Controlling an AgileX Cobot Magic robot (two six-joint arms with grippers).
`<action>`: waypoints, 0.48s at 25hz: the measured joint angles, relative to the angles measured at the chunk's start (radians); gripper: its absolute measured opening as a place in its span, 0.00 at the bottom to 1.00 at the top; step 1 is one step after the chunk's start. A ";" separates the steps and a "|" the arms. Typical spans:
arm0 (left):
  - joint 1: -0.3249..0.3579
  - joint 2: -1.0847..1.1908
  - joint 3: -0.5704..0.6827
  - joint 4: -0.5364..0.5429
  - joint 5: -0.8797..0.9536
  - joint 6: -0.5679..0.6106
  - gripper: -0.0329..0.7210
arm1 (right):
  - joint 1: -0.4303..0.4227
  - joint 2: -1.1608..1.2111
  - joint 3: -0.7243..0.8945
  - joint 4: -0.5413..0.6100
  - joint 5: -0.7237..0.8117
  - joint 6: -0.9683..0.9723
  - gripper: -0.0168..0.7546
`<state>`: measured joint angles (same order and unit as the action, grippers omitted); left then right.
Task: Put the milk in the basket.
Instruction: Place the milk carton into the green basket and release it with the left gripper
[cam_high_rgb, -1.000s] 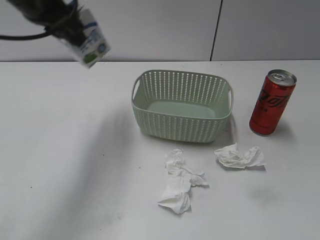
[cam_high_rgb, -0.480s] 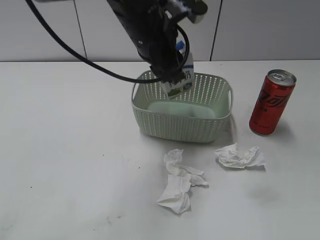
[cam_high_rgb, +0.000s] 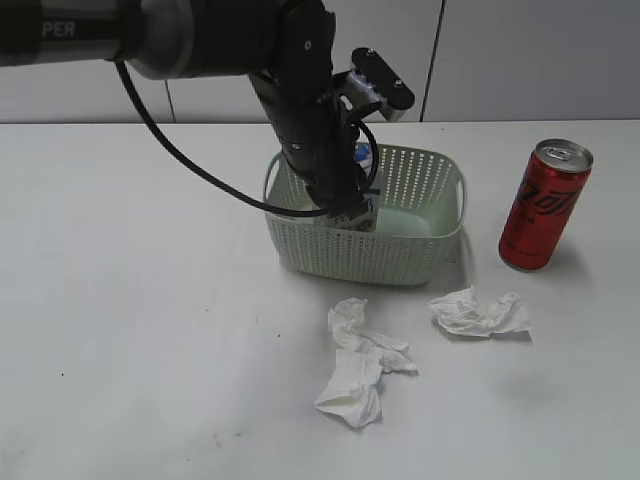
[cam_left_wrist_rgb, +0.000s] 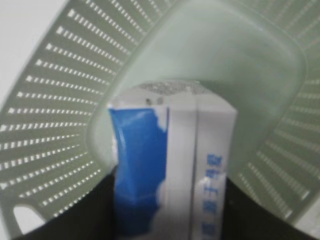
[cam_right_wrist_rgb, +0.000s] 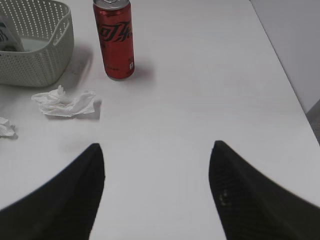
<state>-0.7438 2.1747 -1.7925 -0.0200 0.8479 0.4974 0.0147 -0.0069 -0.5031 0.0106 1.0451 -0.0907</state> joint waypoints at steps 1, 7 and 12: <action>0.000 0.001 -0.001 -0.002 -0.006 0.000 0.54 | 0.000 0.000 0.000 0.000 0.000 0.000 0.69; 0.000 -0.018 -0.007 0.020 -0.008 -0.003 0.93 | 0.000 0.000 0.000 0.000 0.000 0.000 0.69; 0.023 -0.141 -0.007 0.034 -0.004 -0.043 0.95 | 0.000 0.000 0.000 0.000 0.000 0.000 0.69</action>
<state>-0.7207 2.0335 -1.7996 0.0142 0.8439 0.4546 0.0147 -0.0069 -0.5031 0.0106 1.0451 -0.0907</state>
